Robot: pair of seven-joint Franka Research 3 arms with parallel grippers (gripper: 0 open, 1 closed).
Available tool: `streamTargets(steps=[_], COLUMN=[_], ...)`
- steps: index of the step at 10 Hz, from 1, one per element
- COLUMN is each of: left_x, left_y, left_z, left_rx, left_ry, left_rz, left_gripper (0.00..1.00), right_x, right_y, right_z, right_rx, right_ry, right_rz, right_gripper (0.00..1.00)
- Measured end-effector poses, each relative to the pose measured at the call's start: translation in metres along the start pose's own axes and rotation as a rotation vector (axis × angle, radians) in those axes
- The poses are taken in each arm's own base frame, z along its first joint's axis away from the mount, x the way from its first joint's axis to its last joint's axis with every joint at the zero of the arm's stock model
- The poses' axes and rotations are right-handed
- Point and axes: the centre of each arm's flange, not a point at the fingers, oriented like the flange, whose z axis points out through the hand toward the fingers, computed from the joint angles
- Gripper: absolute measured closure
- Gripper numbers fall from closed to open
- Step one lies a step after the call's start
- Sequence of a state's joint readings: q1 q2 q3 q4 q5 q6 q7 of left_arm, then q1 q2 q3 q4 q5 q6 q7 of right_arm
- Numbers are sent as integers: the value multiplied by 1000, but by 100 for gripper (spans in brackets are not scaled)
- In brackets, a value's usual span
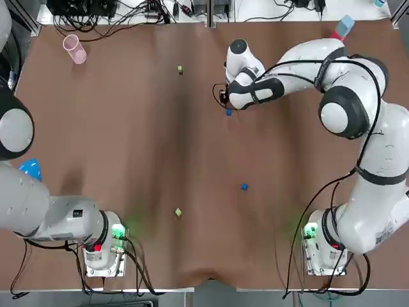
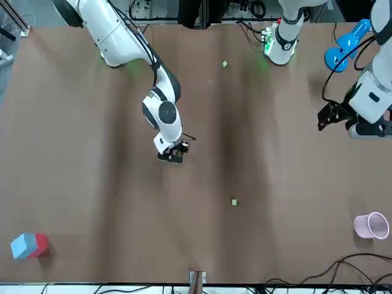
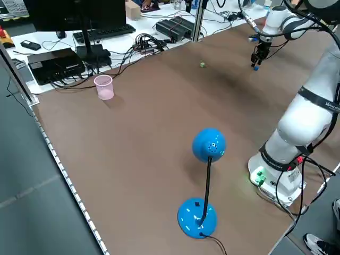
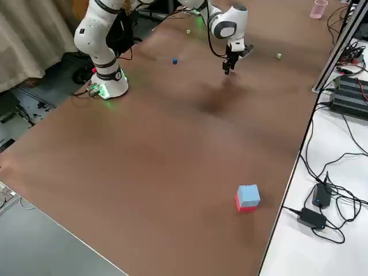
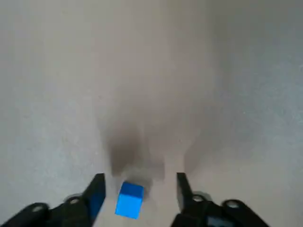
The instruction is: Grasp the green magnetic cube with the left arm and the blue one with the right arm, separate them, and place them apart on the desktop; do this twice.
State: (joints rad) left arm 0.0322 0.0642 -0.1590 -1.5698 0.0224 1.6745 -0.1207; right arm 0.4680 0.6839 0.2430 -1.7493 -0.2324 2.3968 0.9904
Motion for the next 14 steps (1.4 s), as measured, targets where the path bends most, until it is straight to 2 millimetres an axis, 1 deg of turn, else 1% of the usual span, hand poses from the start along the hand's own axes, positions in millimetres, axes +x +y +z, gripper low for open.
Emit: streamTargets(steps=[1,3,4,6,7,9,10,11,12,13,14], left_x=[0,0,0,0,0,0,1,1,1,1,1], left_y=[-2,-3,-3,-3,-3,-3,-3,-3,-3,-3,-3], left_z=[0,0,0,0,0,0,1,1,1,1,1], left_rx=[0,0,0,0,0,0,0,0,-1,-1,-1], left_ry=[0,0,0,0,0,-1,-1,-1,-1,-1,-1], left_rz=[-3,-6,-6,-6,-6,-6,-6,-7,-7,-7,-7], left_gripper=[0,0,0,0,0,0,0,0,0,0,0], right_x=[-3,-6,-9,-16,-16,-12,-6,7,29,60,93], right_y=[-2,-5,-6,-12,-12,-9,-6,-3,0,2,8], right_z=[0,0,1,1,0,0,-2,-9,-26,-54,-88], right_rx=[1,2,3,7,7,7,8,13,28,60,77], right_ry=[-2,-6,-9,-14,-14,-13,-3,29,82,141,190], right_rz=[-5,-10,-15,-26,-26,-19,-15,-22,-32,-25,-12], right_gripper=[16,19,30,63,78,77,77,77,77,77,77])
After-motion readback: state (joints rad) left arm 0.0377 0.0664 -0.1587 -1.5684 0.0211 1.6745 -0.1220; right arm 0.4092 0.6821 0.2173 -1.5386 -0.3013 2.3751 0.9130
